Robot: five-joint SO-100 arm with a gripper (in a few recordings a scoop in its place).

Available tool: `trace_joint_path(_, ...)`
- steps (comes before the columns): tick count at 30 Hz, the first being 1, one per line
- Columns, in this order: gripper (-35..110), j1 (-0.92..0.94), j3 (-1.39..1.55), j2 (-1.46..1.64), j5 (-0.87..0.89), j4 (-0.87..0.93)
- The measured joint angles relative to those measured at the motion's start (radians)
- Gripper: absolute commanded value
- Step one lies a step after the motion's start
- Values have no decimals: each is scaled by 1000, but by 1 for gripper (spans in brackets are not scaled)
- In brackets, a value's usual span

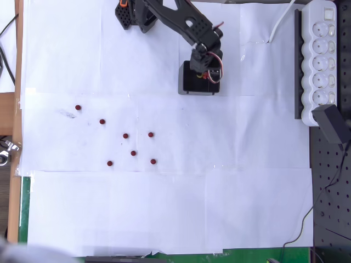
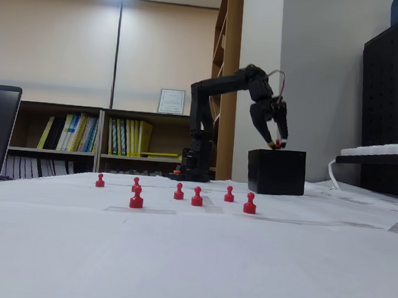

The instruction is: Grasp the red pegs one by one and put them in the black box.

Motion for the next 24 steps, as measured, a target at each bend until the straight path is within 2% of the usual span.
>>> trace_joint_path(5,9,-2,-20,71,34,-66)
trace_joint_path(14,16,20,-21,71,41,-67)
trace_joint_path(24,15,169,0,-229,126,46)
